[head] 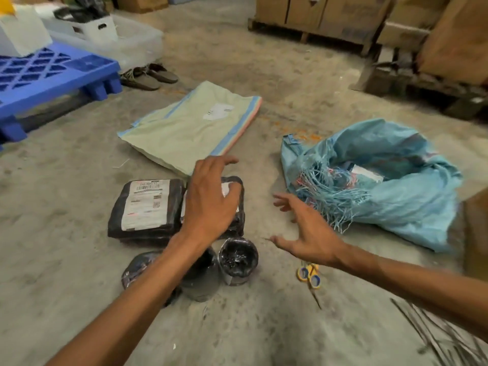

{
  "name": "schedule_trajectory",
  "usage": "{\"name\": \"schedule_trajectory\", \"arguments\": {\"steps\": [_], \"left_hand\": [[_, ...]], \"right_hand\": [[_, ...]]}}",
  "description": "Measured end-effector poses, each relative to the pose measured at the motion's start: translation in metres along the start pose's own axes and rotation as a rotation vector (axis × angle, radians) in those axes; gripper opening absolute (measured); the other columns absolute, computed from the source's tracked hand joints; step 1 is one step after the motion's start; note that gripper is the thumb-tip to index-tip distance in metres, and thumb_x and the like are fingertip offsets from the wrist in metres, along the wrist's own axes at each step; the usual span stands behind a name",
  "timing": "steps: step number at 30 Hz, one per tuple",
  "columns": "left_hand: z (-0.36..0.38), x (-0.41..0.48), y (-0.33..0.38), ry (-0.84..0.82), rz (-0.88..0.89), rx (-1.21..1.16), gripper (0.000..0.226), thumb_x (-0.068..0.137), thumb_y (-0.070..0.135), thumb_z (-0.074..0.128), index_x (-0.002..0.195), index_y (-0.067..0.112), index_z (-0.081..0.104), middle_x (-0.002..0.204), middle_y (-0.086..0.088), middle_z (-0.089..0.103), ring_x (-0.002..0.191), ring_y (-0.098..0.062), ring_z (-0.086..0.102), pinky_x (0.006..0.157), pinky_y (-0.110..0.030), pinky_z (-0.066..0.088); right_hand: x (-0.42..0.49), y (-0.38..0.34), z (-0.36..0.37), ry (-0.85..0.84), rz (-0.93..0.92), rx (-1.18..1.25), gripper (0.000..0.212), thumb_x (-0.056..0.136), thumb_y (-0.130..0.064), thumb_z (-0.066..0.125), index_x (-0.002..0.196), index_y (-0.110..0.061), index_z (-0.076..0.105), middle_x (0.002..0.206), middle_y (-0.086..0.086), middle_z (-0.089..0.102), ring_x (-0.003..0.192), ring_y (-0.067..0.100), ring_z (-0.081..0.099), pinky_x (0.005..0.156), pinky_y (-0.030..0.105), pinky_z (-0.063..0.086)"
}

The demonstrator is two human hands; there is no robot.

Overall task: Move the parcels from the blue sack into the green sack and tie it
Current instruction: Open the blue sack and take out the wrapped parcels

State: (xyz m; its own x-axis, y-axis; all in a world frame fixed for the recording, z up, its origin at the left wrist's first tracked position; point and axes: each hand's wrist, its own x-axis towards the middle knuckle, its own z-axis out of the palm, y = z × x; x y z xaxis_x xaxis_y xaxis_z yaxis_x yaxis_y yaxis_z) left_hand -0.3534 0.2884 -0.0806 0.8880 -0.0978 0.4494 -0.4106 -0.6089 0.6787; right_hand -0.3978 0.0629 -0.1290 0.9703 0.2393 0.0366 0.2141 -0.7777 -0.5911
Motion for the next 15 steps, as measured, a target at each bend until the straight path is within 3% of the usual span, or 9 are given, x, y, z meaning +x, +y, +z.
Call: {"name": "schedule_trajectory", "arguments": {"steps": [3, 7, 12, 15], "left_hand": [[0.054, 0.043, 0.051, -0.186, 0.097, -0.067, 0.037, 0.082, 0.024, 0.052, 0.117, 0.019, 0.063, 0.114, 0.004, 0.063, 0.109, -0.013, 0.053, 0.09, -0.025, 0.041], [0.145, 0.077, 0.114, -0.421, 0.116, -0.187, 0.032, 0.078, 0.03, 0.055, 0.103, 0.016, 0.069, 0.099, 0.001, 0.07, 0.095, -0.014, 0.063, 0.086, -0.03, 0.048], [0.265, 0.098, 0.162, -0.649, 0.14, -0.16, 0.019, 0.085, 0.019, 0.062, 0.099, 0.013, 0.073, 0.092, -0.003, 0.073, 0.089, -0.017, 0.065, 0.082, -0.03, 0.05], [0.333, 0.115, 0.167, -0.702, 0.079, -0.032, 0.021, 0.088, 0.022, 0.055, 0.095, 0.011, 0.072, 0.092, -0.009, 0.073, 0.093, -0.026, 0.066, 0.08, -0.034, 0.049]], "right_hand": [[0.014, 0.025, -0.076, 0.166, 0.001, -0.112, 0.062, 0.083, -0.031, 0.069, 0.14, -0.023, 0.046, 0.118, -0.008, 0.063, 0.103, 0.008, 0.059, 0.088, 0.028, 0.05], [0.021, 0.094, -0.159, 0.356, 0.162, -0.232, 0.042, 0.081, -0.024, 0.056, 0.122, -0.019, 0.06, 0.099, -0.003, 0.07, 0.092, 0.02, 0.066, 0.078, 0.041, 0.056], [0.033, 0.201, -0.209, 0.265, 0.449, -0.414, 0.021, 0.085, -0.009, 0.054, 0.095, -0.014, 0.071, 0.097, 0.013, 0.075, 0.096, 0.037, 0.067, 0.078, 0.042, 0.055], [0.048, 0.249, -0.214, 0.167, 0.499, -0.447, 0.021, 0.086, -0.003, 0.054, 0.098, -0.01, 0.071, 0.1, 0.01, 0.074, 0.093, 0.031, 0.066, 0.074, 0.032, 0.047]]}}
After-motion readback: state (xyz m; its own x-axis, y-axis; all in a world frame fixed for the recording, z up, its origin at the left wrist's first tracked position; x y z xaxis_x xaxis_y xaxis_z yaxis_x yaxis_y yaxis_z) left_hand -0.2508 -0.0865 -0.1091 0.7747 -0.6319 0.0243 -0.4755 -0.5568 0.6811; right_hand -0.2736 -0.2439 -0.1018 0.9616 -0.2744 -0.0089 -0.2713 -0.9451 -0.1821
